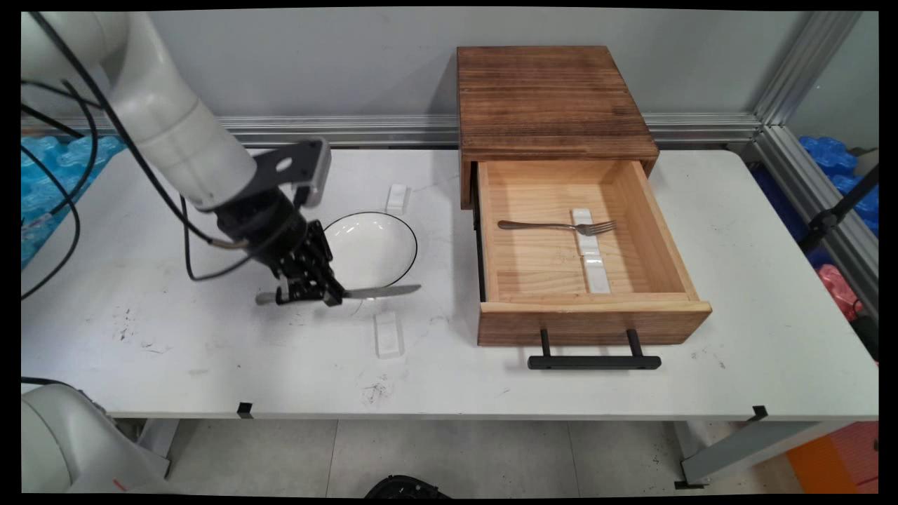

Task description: Place the picked object into the drawer

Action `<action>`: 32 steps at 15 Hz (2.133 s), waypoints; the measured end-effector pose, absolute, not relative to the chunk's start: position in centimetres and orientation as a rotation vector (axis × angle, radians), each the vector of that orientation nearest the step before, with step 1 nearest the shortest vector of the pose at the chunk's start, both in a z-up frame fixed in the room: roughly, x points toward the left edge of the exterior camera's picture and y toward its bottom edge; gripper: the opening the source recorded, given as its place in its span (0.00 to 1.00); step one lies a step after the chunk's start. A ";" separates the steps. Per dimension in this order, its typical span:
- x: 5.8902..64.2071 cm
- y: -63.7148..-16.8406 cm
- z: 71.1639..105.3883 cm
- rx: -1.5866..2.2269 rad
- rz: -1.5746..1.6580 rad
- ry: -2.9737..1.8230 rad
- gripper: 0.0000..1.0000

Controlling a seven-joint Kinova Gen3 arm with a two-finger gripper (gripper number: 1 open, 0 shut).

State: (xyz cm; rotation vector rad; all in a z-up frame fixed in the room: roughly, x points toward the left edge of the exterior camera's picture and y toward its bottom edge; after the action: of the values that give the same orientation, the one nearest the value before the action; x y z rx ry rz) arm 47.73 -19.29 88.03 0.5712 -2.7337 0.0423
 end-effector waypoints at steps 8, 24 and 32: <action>49.0 -22.7 93.9 0.566 0.023 -2.729 0.00; 40.5 -33.9 98.8 0.572 0.037 -2.618 0.00; 34.7 -38.4 98.1 0.497 0.021 -2.568 0.00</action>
State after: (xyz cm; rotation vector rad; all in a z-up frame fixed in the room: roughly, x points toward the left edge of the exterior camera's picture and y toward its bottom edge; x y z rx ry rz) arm 34.70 -38.42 98.05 0.4975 -2.5684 0.0208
